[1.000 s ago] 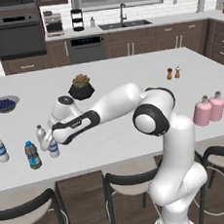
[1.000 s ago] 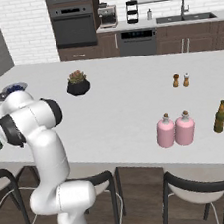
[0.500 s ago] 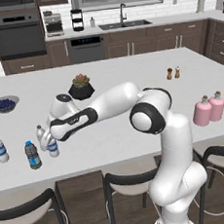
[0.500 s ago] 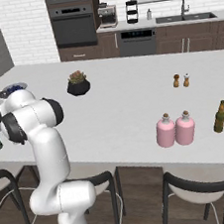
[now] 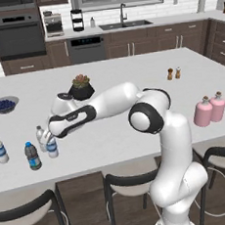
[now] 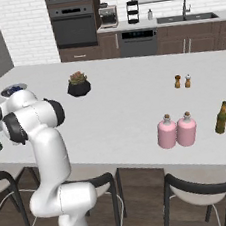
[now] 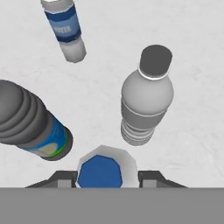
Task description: Move the plastic bottles in the middle to the plastics group, and the glass bottles in the middle to the glass group.
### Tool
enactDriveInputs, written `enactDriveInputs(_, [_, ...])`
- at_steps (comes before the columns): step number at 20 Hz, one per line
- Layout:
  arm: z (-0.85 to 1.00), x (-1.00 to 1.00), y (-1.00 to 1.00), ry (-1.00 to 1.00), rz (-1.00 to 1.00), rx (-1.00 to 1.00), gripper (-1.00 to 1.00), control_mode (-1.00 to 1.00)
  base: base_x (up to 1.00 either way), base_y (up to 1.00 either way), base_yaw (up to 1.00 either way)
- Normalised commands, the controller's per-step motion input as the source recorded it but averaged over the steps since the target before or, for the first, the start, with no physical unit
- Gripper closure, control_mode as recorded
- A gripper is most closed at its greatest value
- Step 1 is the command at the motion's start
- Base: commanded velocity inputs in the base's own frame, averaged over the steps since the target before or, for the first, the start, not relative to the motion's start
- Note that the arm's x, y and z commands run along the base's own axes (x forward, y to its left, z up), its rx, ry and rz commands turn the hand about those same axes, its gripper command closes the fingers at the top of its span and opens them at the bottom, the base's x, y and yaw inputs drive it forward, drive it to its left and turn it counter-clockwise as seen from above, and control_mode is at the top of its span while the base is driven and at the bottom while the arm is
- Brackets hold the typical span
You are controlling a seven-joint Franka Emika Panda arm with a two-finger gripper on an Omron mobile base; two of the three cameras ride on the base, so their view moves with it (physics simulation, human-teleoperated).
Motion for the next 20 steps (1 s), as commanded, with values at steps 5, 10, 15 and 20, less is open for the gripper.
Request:
enactDriveInputs(5, [-0.22, 0.00, -0.02, -0.03, 0.00, 0.15, 1.00, -1.00, 0.00, 0.00, 0.00])
enactDriveInputs(10, [-0.09, 0.00, 0.00, 0.00, 0.00, -0.03, 1.00, -1.00, 0.00, 0.00, 0.00])
enactDriveInputs(15, [0.00, 0.00, 0.10, 0.01, 0.00, -0.09, 1.00, -1.00, 0.00, 0.00, 0.00])
enactDriveInputs(20, [0.00, 0.00, 0.07, 0.00, 0.00, 0.00, -1.00, -1.00, 0.00, 0.00, 0.00])
